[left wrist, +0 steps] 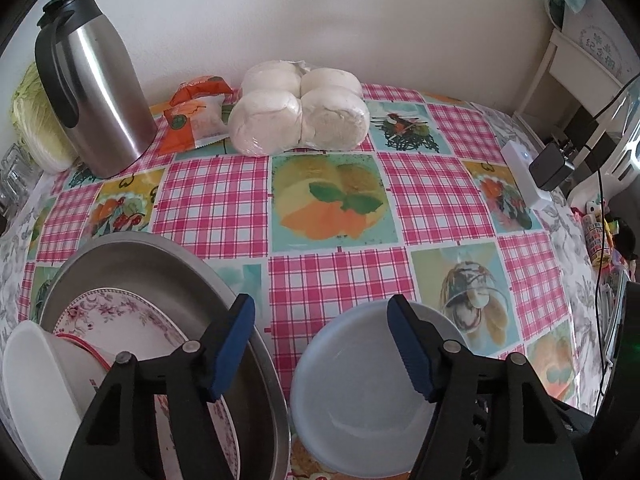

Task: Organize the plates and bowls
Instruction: 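Close both grippers on the pale round bowl rim, then lift the pale round bowl with both grippers and carry it over the pan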

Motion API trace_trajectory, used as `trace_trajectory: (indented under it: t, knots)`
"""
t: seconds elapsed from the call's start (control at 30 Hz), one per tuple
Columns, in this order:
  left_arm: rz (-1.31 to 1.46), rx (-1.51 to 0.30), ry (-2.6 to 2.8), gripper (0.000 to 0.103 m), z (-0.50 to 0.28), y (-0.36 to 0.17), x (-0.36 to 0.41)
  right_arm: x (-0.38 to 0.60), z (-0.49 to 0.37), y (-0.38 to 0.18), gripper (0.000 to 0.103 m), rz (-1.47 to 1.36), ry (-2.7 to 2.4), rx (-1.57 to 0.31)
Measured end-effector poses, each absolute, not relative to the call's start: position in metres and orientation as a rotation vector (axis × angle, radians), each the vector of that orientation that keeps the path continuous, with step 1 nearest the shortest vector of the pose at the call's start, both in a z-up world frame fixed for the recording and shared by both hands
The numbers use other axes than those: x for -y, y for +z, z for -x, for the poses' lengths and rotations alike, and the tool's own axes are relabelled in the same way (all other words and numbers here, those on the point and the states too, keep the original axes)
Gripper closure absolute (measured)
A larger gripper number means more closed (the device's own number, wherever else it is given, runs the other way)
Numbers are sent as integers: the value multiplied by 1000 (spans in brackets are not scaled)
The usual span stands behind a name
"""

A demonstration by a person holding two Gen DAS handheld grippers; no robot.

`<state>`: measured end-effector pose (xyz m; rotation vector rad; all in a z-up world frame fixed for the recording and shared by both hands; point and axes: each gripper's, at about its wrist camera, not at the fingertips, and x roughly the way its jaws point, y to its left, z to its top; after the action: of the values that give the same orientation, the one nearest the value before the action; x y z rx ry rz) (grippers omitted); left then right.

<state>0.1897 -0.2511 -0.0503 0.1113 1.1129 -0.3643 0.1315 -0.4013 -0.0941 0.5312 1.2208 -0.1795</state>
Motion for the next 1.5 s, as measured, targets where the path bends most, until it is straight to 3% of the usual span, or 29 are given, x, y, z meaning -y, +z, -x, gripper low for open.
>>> trace_trajectory:
  t: [0.43,0.7,0.87,1.1,1.37,1.5]
  knots:
    - [-110,-1129,-410,35,-186,-52,257,426,-122,-93,73,-587,-241,-1197]
    - [-108,-1161,-457,48,-184,-60,264,445,-115,-94,73,-631,-285,-1176]
    - [-137,-1194,-461,50,-182,-73,273,448,-112,-98,73,-669,-280,-1178]
    - [-163,-1214,-469,70,-180,-86,278,446,-112,-100,73,-692,-276,-1174]
    - [-182,-1198,-482,81,-178,-85,280,446,-112,-103,73,-722,-275,-1170]
    - [-211,-1185,-483,82,-176,-86,283,447,-111,-103,73,-736,-275,-1168]
